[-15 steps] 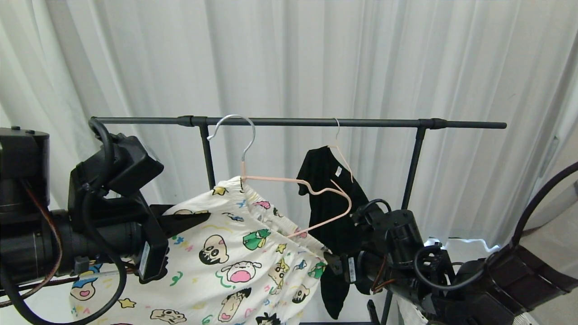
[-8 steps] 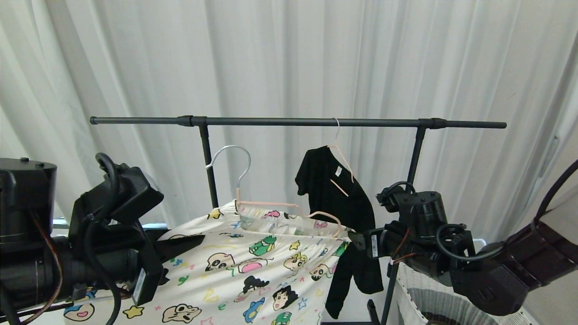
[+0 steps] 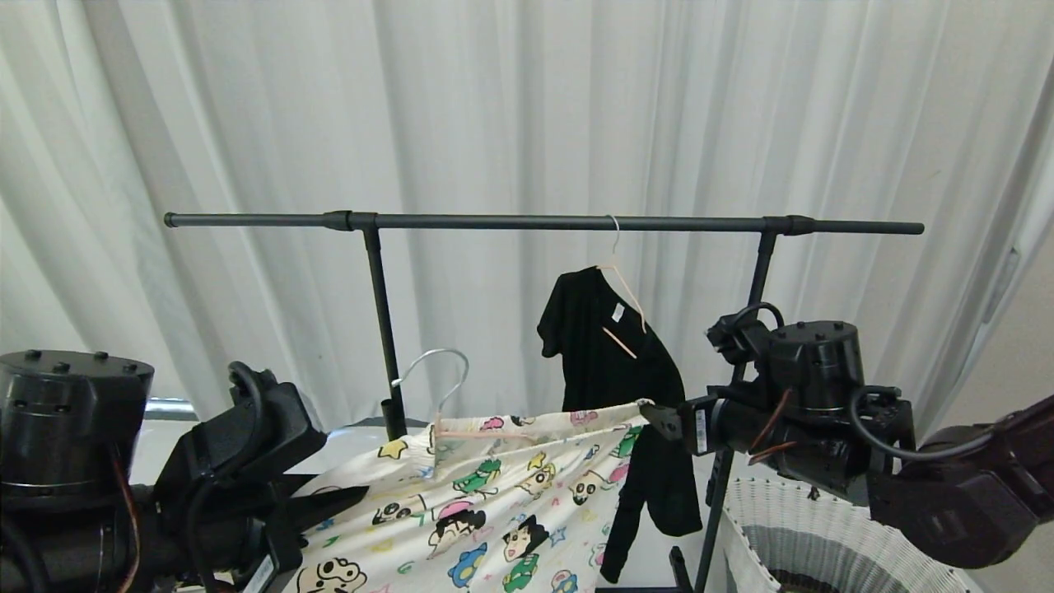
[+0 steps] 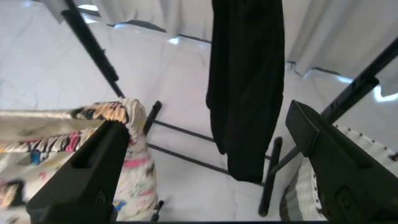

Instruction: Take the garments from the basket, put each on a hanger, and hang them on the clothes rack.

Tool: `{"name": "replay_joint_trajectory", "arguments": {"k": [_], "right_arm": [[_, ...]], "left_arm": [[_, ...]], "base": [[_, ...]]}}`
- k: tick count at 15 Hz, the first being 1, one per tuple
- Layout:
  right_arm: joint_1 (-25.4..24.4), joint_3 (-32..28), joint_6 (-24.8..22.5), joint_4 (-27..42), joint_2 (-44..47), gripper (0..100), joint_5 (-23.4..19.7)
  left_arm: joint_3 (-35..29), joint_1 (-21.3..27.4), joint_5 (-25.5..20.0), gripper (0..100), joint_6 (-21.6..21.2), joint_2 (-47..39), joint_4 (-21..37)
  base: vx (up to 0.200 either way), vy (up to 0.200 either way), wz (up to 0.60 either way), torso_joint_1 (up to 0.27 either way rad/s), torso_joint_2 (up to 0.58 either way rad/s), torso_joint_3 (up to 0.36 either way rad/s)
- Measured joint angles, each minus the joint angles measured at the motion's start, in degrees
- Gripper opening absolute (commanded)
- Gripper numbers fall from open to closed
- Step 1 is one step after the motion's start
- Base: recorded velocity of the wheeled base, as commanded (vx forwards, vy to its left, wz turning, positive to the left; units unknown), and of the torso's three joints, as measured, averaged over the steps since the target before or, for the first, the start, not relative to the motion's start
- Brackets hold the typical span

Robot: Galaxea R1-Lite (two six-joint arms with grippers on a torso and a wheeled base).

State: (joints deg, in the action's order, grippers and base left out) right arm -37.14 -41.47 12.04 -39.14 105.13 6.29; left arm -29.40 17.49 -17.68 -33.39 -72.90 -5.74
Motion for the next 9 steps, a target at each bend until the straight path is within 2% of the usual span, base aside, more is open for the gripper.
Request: {"name": "replay_joint_trajectory", "arguments": {"k": [1,4,7,9], "right_arm": [[-0.4,0.0,-1.0,1.0,-1.4,100,-1.4],[-2.0,0.1,-7.4,6.7,-6.9,100,-9.2],[-2.3,-0.1,-11.6,10.8,-11.1,100,-13.0],[-2.4,-0.9,-16.6,16.1,-13.5,100,-15.9]], "left_arm": [[-0.2,0.0,0.0,0,0.2,-0.5,-1.4],[-0.3,1.5,0.0,0,6.4,-1.4,-7.2],[0.6,2.8,0.0,0,7.5,-1.6,-9.1],[2.4,4.1,-0.1,0,7.6,-1.4,-12.0]], "base": [[0.0,0.0,0.0,0.0,0.0,0.0],[0.0,0.0,0.0,0.0,0.0,0.0],[0.0,0.0,0.0,0.0,0.0,0.0],[0.0,0.0,0.0,0.0,0.0,0.0]]}}
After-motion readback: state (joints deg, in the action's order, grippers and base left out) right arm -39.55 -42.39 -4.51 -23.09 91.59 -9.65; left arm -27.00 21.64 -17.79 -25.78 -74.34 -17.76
